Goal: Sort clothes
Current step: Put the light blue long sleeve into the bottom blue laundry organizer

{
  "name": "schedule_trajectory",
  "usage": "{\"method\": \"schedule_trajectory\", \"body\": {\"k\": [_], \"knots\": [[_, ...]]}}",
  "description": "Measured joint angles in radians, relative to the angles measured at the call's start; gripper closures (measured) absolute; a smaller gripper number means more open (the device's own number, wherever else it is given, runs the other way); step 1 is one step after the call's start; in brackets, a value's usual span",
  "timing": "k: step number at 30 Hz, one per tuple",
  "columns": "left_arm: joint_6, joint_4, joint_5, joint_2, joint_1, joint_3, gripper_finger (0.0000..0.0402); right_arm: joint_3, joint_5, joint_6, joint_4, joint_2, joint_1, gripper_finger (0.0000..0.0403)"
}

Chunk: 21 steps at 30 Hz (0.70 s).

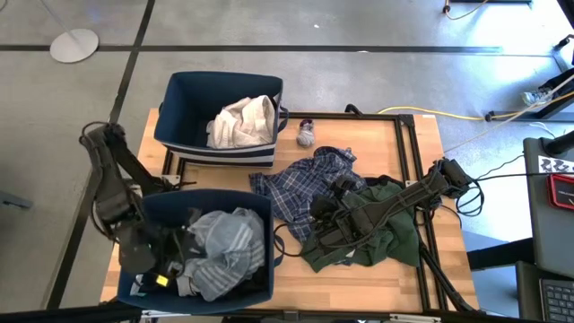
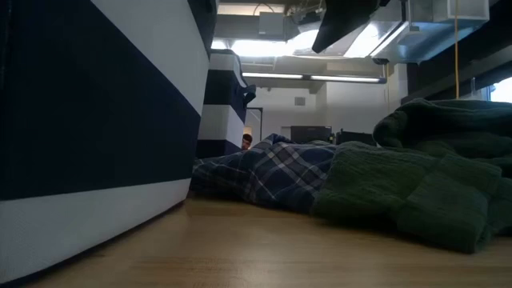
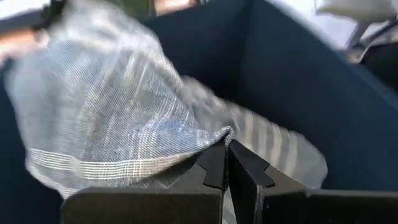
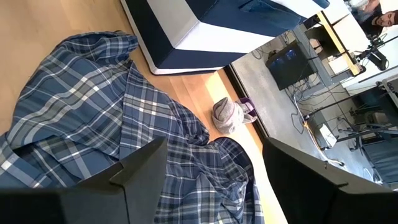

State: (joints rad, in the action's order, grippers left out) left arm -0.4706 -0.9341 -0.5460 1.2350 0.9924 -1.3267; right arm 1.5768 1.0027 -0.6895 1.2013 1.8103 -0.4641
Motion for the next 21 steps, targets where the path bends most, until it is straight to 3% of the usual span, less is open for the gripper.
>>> {"method": "schedule_trajectory", "body": {"k": [12, 21], "knots": [[-0.366, 0.003, 0.103, 0.001, -0.018, 0.383, 0.0394, 0.0, 0.0, 0.0, -0.005, 0.0, 0.0, 0.0139], [-0.398, 0.004, 0.115, 0.0, -0.065, 0.406, 0.0336, 0.0, 0.0, 0.0, -0.007, 0.0, 0.0, 0.0139]]}}
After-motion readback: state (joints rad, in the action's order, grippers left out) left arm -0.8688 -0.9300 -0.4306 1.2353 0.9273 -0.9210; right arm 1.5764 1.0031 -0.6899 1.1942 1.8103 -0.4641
